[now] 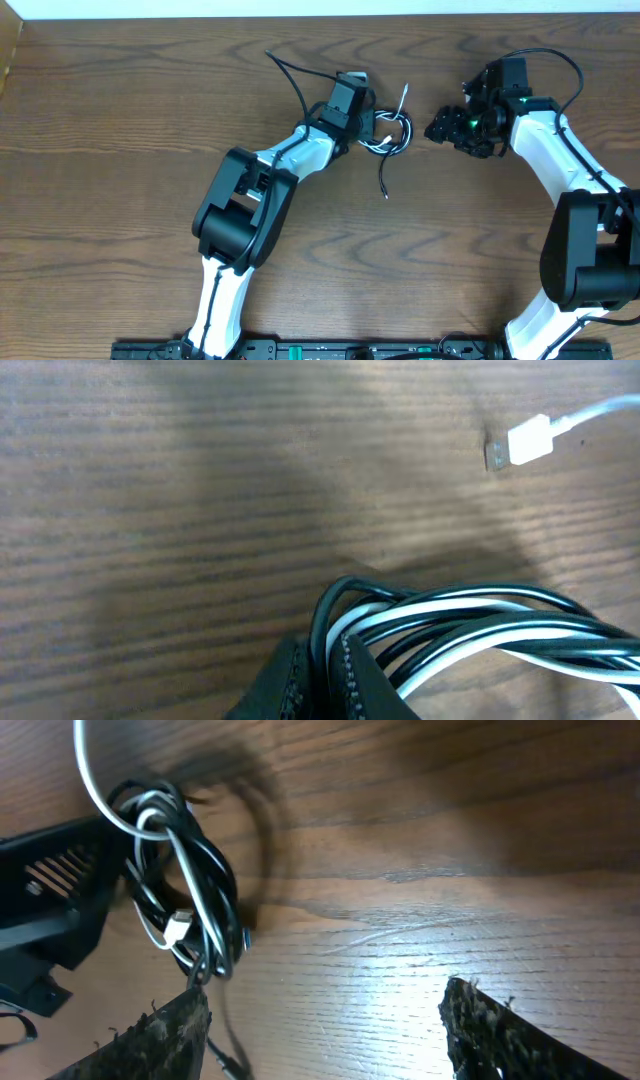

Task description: Untangle cables

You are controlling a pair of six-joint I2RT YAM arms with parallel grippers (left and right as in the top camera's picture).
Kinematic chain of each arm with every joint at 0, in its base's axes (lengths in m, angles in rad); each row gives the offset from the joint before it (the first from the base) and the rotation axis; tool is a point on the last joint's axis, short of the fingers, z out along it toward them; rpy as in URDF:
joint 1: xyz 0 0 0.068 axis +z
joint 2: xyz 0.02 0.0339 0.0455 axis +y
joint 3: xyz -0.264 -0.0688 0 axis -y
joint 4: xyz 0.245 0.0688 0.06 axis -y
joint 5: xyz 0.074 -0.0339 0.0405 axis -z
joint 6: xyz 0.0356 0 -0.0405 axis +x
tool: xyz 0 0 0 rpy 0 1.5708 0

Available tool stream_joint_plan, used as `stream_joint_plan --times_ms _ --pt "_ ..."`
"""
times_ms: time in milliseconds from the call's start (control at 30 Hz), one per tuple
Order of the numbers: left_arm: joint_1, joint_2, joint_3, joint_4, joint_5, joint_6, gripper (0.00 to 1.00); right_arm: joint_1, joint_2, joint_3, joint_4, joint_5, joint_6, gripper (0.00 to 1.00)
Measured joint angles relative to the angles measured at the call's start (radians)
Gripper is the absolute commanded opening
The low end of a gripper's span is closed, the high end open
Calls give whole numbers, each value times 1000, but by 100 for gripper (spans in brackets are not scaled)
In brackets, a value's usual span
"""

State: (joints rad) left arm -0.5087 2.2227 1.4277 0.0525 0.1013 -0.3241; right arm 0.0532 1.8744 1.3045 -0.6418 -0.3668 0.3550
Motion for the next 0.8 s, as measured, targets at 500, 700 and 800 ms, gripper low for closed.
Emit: stream_joint_plan --times_ms 500,700,800 --pt "-60 0 6 -27 -71 7 29 40 0 0 30 -71 -15 71" --pt "-87 8 13 -24 -81 7 7 42 0 1 5 -44 -6 73" --pt "-89 15 19 -18 -77 -14 7 42 0 1 -24 -2 19 73"
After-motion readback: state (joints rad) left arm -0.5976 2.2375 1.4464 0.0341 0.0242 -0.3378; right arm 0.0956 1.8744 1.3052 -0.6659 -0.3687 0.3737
